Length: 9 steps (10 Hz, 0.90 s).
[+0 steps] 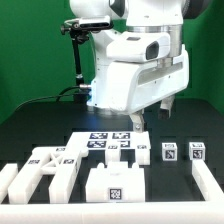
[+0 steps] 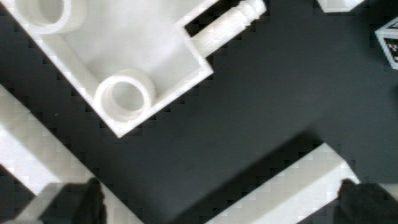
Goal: Assemble chair
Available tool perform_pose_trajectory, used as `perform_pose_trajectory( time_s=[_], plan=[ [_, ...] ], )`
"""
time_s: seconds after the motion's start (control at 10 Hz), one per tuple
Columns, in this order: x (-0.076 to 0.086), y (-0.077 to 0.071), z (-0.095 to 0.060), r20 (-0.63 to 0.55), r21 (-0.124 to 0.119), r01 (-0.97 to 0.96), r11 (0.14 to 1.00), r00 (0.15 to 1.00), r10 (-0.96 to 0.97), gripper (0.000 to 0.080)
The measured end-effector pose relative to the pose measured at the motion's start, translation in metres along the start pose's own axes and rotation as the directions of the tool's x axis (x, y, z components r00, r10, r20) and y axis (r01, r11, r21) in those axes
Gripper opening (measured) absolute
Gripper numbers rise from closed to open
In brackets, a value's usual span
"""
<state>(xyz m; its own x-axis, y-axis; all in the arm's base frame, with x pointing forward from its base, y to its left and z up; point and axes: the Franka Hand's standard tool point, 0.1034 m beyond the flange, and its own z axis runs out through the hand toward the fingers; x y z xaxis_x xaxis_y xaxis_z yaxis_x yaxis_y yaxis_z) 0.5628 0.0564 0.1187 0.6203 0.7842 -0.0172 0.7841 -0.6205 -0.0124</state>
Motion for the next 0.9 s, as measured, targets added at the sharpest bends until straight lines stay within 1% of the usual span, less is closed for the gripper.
perform_pose_trajectory(
  time_s=[0.6, 0.7, 0.8, 0.9],
  plan=[
    [-0.001, 0.001, 0.0, 0.0, 0.0, -0.002, 1.0, 1.0, 0.002, 0.0649],
    [-0.004, 0.008, 0.001, -0.008, -0.01, -0.09, 0.996, 0.996, 0.09, 0.0649],
    [-0.013, 0.019, 0.006, -0.014, -0.02, -0.135, 0.991, 0.991, 0.135, 0.0649],
    [-0.027, 0.031, 0.015, -0.017, 0.008, -0.268, 0.964, 0.963, 0.268, 0.0649]
  ],
)
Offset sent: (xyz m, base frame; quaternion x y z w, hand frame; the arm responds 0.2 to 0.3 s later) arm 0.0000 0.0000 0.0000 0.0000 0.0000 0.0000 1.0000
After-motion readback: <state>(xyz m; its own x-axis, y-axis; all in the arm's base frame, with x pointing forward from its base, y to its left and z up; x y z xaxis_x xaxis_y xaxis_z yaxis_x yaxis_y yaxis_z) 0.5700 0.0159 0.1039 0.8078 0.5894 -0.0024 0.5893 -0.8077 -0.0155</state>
